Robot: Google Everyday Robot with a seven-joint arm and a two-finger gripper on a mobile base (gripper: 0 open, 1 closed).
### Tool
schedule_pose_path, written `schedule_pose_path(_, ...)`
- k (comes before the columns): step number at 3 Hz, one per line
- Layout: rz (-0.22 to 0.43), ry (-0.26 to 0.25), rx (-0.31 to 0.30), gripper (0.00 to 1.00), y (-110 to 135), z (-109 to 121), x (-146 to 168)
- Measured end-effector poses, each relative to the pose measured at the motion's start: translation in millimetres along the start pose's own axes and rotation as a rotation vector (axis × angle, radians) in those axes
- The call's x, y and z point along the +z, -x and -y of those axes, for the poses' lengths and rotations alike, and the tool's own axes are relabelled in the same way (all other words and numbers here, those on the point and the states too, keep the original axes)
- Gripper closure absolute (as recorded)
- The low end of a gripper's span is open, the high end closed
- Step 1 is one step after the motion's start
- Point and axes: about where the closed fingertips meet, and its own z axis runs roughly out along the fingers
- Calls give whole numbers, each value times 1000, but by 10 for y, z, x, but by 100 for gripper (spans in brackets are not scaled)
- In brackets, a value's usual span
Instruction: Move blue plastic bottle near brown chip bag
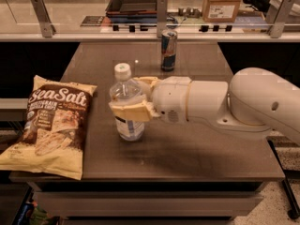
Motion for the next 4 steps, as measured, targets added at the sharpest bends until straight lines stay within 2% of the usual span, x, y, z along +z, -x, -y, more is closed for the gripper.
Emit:
schedule_pose_path(2, 0, 1, 0, 100, 32, -7, 2)
schedule_pose_path(3, 0, 5, -3, 82, 47, -25, 18)
schedule_pose_path(4, -1, 8, -7, 59, 61, -42, 33)
